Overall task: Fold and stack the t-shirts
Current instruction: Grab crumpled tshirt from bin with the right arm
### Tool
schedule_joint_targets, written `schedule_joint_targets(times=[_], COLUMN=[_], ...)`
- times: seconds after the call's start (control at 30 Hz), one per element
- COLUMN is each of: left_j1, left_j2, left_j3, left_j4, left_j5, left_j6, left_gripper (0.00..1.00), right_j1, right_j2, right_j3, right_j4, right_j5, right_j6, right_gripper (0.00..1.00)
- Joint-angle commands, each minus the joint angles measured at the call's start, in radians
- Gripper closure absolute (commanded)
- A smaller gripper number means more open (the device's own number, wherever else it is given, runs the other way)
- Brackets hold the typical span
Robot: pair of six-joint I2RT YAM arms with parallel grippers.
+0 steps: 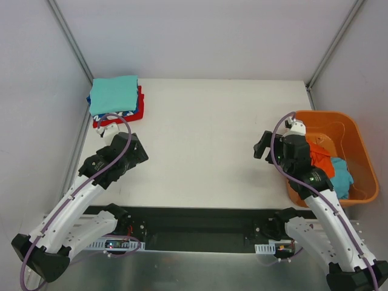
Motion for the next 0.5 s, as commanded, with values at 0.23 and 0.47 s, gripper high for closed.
schedule_joint_targets(times=[0.23,0.47], left_j1=[0.0,0.0], left_j2=[-0.002,0.04], left_j3=[0.011,-0.033], left_j4=[-0.018,0.126], left_j5=[-0.049,0.052], left_j6=[-0.055,0.006], left_gripper=[0.01,0.01], right_j1=[-0.01,-0.412], right_j2=[0.023,0.164], right_j3=[0.176,0.342], right_j4=[-0.102,-0.317], right_j5=[0.2,0.236], right_j6=[-0.026,0.025], right_gripper=[0.04,0.04])
